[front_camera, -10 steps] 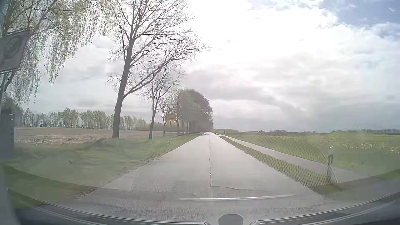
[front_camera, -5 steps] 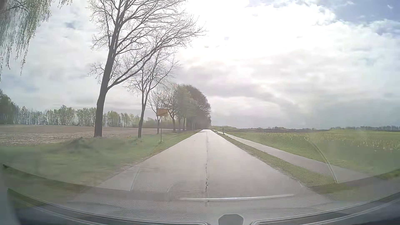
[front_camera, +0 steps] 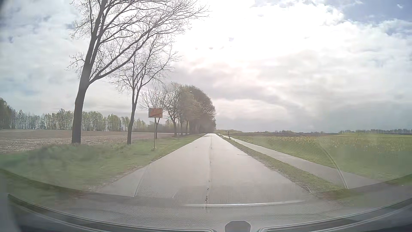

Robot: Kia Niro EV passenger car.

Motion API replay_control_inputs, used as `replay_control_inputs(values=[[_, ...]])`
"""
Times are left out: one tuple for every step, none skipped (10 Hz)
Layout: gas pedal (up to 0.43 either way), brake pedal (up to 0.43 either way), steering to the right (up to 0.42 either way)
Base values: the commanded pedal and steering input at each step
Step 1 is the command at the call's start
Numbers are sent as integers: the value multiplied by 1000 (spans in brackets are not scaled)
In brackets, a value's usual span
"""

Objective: Follow the waypoints while adhering to traffic rules and regulations

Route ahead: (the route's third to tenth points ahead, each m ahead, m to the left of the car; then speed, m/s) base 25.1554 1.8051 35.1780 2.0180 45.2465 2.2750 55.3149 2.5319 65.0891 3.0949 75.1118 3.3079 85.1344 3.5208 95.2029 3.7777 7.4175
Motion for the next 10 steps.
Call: replay_control_inputs(values=[[287, 0, 6], [287, 0, 6], [287, 0, 6], [287, 6, 5], [287, 0, 4], [287, 0, 5], [287, 0, 4], [287, 0, 5], [287, 0, 5], [287, 0, 5]])
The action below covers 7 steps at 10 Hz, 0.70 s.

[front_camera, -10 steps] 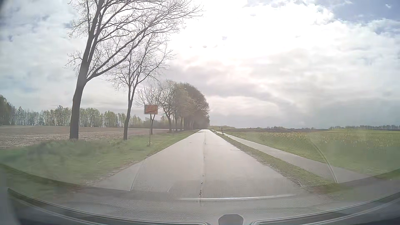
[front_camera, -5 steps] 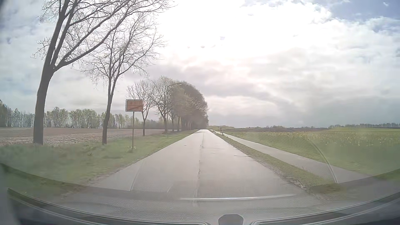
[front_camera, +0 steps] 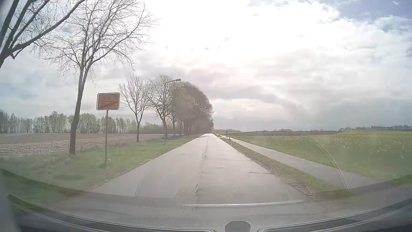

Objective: Follow the waypoints while adhering to traffic rules and regulations

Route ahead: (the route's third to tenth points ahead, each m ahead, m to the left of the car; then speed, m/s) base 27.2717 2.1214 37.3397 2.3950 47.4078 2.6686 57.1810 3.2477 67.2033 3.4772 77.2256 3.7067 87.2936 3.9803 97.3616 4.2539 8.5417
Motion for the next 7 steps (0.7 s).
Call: replay_control_inputs(values=[[287, 0, 4], [287, 0, 4], [287, 0, 4], [287, 0, 4], [280, 0, 4], [280, 0, 2], [280, 0, 0]])
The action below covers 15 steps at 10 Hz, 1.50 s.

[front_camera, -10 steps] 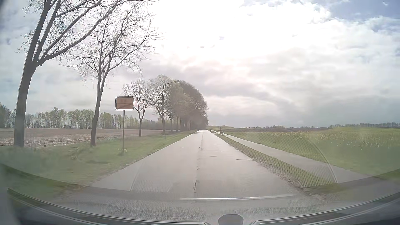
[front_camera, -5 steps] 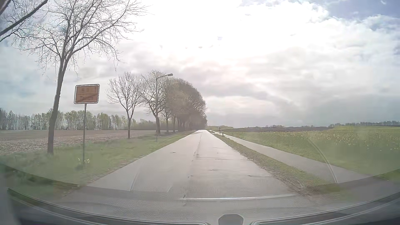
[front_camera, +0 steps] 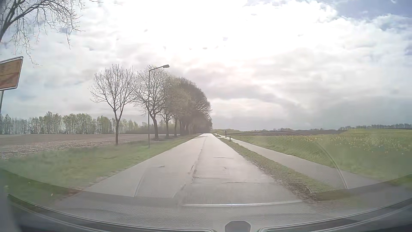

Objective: Follow the waypoints while adhering to traffic rules and regulations

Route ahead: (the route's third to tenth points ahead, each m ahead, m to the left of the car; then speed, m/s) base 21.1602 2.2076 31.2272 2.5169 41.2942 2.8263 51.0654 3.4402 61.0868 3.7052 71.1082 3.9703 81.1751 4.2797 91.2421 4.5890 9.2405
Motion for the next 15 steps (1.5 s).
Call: replay_control_inputs(values=[[280, 0, -3], [280, 0, -5], [280, 0, -10], [280, 0, -13], [280, 0, -14], [280, 0, -14], [280, 0, -14], [280, 0, -11], [280, 0, -8], [280, 0, -8], [280, 0, -8], [280, 0, -8], [280, 0, -8], [280, 0, -8], [280, 0, -8]])
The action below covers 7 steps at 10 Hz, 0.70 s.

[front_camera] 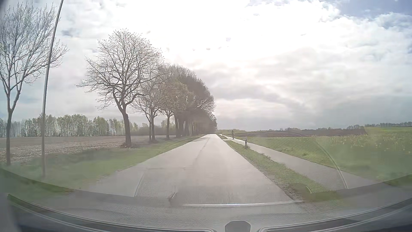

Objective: Follow the waypoints while adhering to traffic rules and regulations

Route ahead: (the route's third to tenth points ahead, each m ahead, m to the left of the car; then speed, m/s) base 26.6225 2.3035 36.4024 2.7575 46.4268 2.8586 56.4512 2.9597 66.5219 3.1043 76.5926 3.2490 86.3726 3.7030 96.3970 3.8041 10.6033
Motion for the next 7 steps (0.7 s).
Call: replay_control_inputs(values=[[280, 0, -8], [280, 0, -8], [280, 0, -8], [280, 0, -8], [280, 0, -8], [280, 0, -8], [280, 0, -8]])
